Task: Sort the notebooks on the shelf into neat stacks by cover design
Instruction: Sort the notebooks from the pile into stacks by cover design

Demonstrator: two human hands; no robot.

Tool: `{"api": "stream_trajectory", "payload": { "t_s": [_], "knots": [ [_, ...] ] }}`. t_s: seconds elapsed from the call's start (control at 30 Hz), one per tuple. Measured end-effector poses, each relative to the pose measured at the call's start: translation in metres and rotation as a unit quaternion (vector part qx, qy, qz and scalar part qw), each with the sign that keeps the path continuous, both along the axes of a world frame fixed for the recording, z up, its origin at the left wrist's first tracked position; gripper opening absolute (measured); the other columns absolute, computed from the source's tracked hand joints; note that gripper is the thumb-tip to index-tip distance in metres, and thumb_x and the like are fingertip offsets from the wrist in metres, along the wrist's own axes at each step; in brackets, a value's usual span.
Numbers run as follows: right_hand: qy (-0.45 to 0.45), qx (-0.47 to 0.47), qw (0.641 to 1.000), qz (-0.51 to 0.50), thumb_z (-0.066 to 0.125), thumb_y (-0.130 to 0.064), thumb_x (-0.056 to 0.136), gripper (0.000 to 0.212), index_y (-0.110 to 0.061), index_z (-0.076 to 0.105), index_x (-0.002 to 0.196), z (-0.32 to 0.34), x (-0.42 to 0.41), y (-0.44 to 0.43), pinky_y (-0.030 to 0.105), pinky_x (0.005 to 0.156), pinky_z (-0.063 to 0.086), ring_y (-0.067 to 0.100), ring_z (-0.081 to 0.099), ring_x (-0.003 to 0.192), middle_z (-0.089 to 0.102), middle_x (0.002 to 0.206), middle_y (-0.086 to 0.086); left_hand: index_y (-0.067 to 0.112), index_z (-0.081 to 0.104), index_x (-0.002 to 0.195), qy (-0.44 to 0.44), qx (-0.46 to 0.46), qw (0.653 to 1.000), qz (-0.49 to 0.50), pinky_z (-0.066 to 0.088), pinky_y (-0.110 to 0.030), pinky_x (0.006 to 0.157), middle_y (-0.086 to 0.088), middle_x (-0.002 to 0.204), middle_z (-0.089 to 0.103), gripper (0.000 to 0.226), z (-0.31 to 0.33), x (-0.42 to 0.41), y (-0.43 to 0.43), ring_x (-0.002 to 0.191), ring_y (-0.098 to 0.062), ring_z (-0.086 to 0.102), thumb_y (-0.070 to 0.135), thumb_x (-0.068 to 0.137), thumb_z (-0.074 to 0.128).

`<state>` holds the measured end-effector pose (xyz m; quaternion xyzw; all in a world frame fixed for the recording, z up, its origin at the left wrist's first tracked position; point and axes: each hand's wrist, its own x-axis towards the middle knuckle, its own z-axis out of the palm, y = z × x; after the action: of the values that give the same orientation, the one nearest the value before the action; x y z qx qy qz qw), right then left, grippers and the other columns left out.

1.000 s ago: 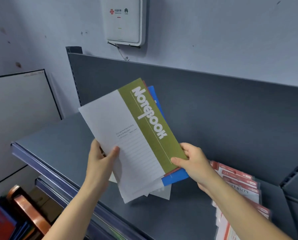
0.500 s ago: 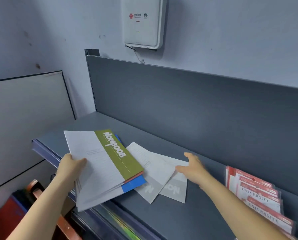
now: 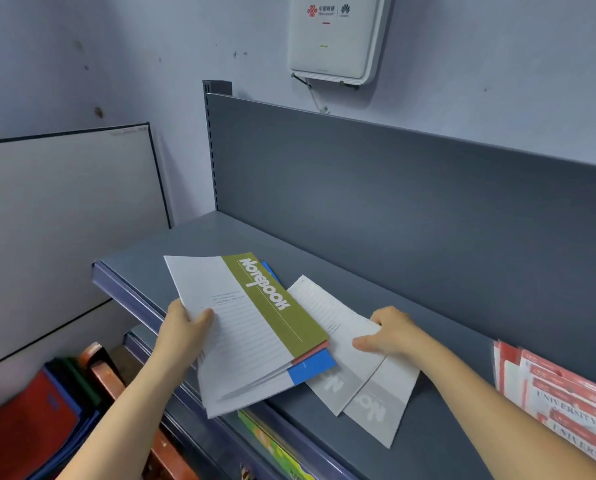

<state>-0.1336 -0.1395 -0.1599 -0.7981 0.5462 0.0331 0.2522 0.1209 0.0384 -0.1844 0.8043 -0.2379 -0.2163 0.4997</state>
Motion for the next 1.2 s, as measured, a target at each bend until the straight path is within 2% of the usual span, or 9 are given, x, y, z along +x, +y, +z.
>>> {"api": "stream_trajectory", "payload": {
  "t_s": [0.13, 0.3, 0.47, 0.57, 0.7, 0.9, 1.03, 1.17, 1.2],
  "knots": [
    [-0.12, -0.062, 0.99, -0.052, 0.072, -0.031, 0.079, 0.024, -0.01, 0.06, 0.076, 0.01, -0.021, 0.012, 0.029, 0.061, 0.041, 0.02, 0.058, 0.071, 0.064, 0.075, 0.001, 0.013, 0.052, 0.124, 0.073, -0.114, 0.99, -0.041, 0.053, -0.038, 0.069, 0.0, 0.119, 0.064, 0.027, 0.009, -0.017, -0.006, 0.103, -0.027, 0.063, 0.013, 0.099, 0.044],
    [-0.312, -0.132, 0.93, -0.145, 0.069, -0.015, 0.082, 0.008, -0.008, 0.069, 0.079, 0.052, -0.067, 0.038, 0.036, 0.058, 0.047, 0.033, 0.065, 0.075, 0.07, 0.076, 0.009, 0.022, 0.061, 0.103, 0.177, -0.235, 0.953, -0.073, 0.051, -0.033, 0.073, 0.011, 0.105, 0.07, 0.025, 0.036, -0.065, -0.026, 0.092, -0.015, 0.067, 0.005, 0.098, 0.042],
    [-0.338, -0.198, 0.903, -0.179, 0.063, -0.007, 0.085, 0.012, -0.015, 0.069, 0.091, 0.08, -0.13, 0.069, 0.028, 0.063, 0.05, 0.014, 0.065, 0.079, 0.07, 0.086, -0.006, 0.023, 0.062, 0.108, 0.179, -0.267, 0.937, -0.136, 0.052, -0.039, 0.084, 0.01, 0.11, 0.071, 0.031, 0.052, -0.133, -0.041, 0.101, -0.016, 0.068, 0.003, 0.097, 0.041],
    [-0.387, -0.198, 0.871, -0.231, 0.059, -0.002, 0.085, 0.021, -0.022, 0.067, 0.088, 0.086, -0.181, 0.094, 0.033, 0.067, 0.052, 0.018, 0.066, 0.08, 0.07, 0.085, -0.006, 0.023, 0.06, 0.111, 0.202, -0.264, 0.931, -0.153, 0.052, -0.043, 0.087, 0.01, 0.11, 0.071, 0.028, 0.059, -0.179, -0.041, 0.103, -0.019, 0.067, 0.006, 0.097, 0.043],
    [-0.445, -0.2, 0.823, -0.29, 0.058, 0.0, 0.087, 0.029, -0.027, 0.067, 0.087, 0.095, -0.258, 0.137, 0.042, 0.078, 0.054, 0.022, 0.067, 0.087, 0.072, 0.089, -0.002, 0.02, 0.058, 0.114, 0.217, -0.261, 0.919, -0.201, 0.052, -0.041, 0.08, 0.012, 0.106, 0.071, 0.022, 0.074, -0.252, -0.029, 0.1, -0.018, 0.066, 0.011, 0.098, 0.045],
    [-0.451, -0.232, 0.787, -0.35, 0.057, 0.0, 0.085, 0.029, -0.026, 0.069, 0.092, 0.086, -0.411, 0.215, 0.038, 0.082, 0.053, 0.02, 0.066, 0.092, 0.072, 0.094, -0.003, 0.013, 0.055, 0.119, 0.226, -0.252, 0.899, -0.279, 0.05, -0.034, 0.069, 0.008, 0.101, 0.068, 0.023, 0.081, -0.411, 0.013, 0.086, -0.013, 0.062, 0.016, 0.096, 0.05],
    [-0.462, -0.244, 0.753, -0.401, 0.058, 0.002, 0.083, 0.037, -0.035, 0.065, 0.08, 0.078, -0.512, 0.27, 0.024, 0.072, 0.051, 0.008, 0.064, 0.081, 0.07, 0.084, -0.014, 0.015, 0.055, 0.119, 0.266, -0.228, 0.881, -0.317, 0.052, -0.04, 0.076, 0.002, 0.107, 0.068, 0.023, 0.073, -0.522, 0.038, 0.095, -0.023, 0.065, 0.017, 0.097, 0.05],
    [-0.446, -0.26, 0.728, -0.45, 0.055, 0.005, 0.082, 0.034, -0.027, 0.067, 0.081, 0.069, -0.594, 0.317, 0.023, 0.063, 0.044, 0.014, 0.059, 0.077, 0.069, 0.084, 0.001, 0.014, 0.055, 0.124, 0.286, -0.207, 0.86, -0.369, 0.052, -0.045, 0.083, -0.001, 0.116, 0.068, 0.027, 0.065, -0.612, 0.056, 0.103, -0.027, 0.065, 0.014, 0.098, 0.049],
    [-0.449, -0.263, 0.719, -0.46, 0.056, 0.006, 0.083, 0.037, -0.03, 0.066, 0.081, 0.068, -0.611, 0.327, 0.019, 0.063, 0.046, 0.011, 0.06, 0.077, 0.069, 0.083, -0.005, 0.014, 0.055, 0.123, 0.293, -0.2, 0.853, -0.383, 0.052, -0.043, 0.081, -0.001, 0.115, 0.068, 0.026, 0.065, -0.631, 0.059, 0.102, -0.026, 0.065, 0.014, 0.098, 0.049]
  ]
}}
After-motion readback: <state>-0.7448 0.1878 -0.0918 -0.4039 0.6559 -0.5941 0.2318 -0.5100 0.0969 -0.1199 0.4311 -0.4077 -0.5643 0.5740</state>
